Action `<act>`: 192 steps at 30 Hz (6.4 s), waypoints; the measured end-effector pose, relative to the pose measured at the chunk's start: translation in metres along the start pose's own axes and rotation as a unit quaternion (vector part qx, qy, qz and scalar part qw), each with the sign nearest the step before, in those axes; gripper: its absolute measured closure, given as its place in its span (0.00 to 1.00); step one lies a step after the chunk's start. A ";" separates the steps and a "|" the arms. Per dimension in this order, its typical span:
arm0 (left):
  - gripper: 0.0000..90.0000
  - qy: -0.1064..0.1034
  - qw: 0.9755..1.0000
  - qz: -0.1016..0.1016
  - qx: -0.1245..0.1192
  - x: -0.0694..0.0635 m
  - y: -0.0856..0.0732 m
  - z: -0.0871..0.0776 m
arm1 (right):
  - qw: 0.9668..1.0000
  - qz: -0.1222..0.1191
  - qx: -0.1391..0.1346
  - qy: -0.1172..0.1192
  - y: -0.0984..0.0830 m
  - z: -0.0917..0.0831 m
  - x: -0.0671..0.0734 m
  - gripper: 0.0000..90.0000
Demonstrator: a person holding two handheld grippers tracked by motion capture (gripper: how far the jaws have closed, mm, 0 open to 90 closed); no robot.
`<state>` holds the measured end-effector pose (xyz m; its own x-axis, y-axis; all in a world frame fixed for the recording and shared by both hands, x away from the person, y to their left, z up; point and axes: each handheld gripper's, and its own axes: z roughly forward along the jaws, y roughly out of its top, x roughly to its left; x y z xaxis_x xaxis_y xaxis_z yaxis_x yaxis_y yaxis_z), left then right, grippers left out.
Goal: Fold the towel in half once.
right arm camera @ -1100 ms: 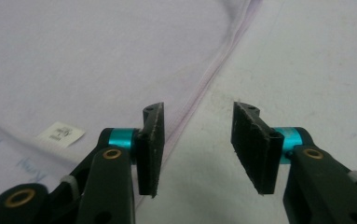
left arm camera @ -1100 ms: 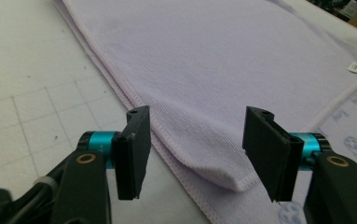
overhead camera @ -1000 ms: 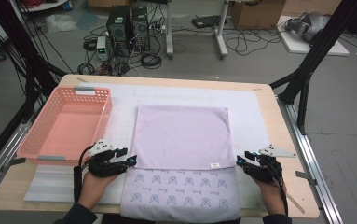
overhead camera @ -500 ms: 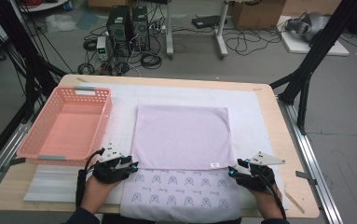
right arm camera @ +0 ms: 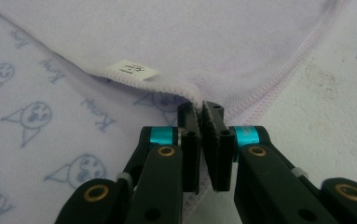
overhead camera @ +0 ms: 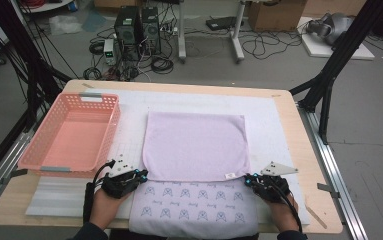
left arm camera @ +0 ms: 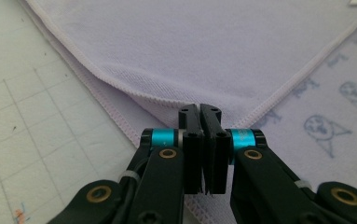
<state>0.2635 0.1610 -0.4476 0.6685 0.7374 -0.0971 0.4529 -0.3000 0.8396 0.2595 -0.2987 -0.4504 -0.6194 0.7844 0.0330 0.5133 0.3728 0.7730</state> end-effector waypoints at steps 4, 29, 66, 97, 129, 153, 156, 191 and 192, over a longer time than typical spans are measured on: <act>0.97 -0.010 1.000 -0.015 -0.015 0.002 0.002 -0.007 | 1.000 0.006 -0.006 0.006 0.000 -0.004 0.001 0.96; 0.97 -0.070 0.997 -0.012 -0.028 -0.025 -0.012 -0.073 | 0.997 -0.035 -0.012 0.068 -0.021 -0.071 0.038 0.97; 0.43 -0.062 0.993 -0.061 -0.075 0.009 0.020 -0.041 | 0.998 0.036 -0.041 0.014 -0.017 -0.072 0.014 0.57; 0.43 0.021 0.993 -0.109 -0.034 0.081 0.077 0.064 | 0.993 0.052 0.012 -0.107 0.069 0.072 -0.088 0.98; 0.95 0.089 0.992 -0.093 0.012 0.124 0.096 0.115 | 0.997 -0.002 -0.002 -0.083 0.101 0.102 -0.107 0.96; 0.44 0.080 0.991 -0.095 -0.050 0.139 0.156 0.119 | 0.985 0.057 -0.060 -0.149 0.158 0.117 -0.120 0.63; 0.44 0.075 0.990 -0.096 -0.066 0.132 0.151 0.112 | 0.986 0.065 -0.071 -0.133 0.158 0.109 -0.118 0.57; 0.40 0.008 0.997 -0.050 -0.053 0.039 0.067 0.033 | 0.996 0.060 -0.043 -0.054 0.062 0.013 -0.044 0.47; 0.40 0.008 0.998 -0.050 -0.049 0.037 0.063 0.031 | 0.996 0.058 -0.042 -0.055 0.058 0.011 -0.041 0.48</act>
<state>0.3351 0.1501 -0.4145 0.6133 0.7704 -0.1741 0.4563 -0.1656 0.8743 0.3211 -0.3038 -0.4136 -0.4882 0.8707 0.0596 0.5230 0.2372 0.8187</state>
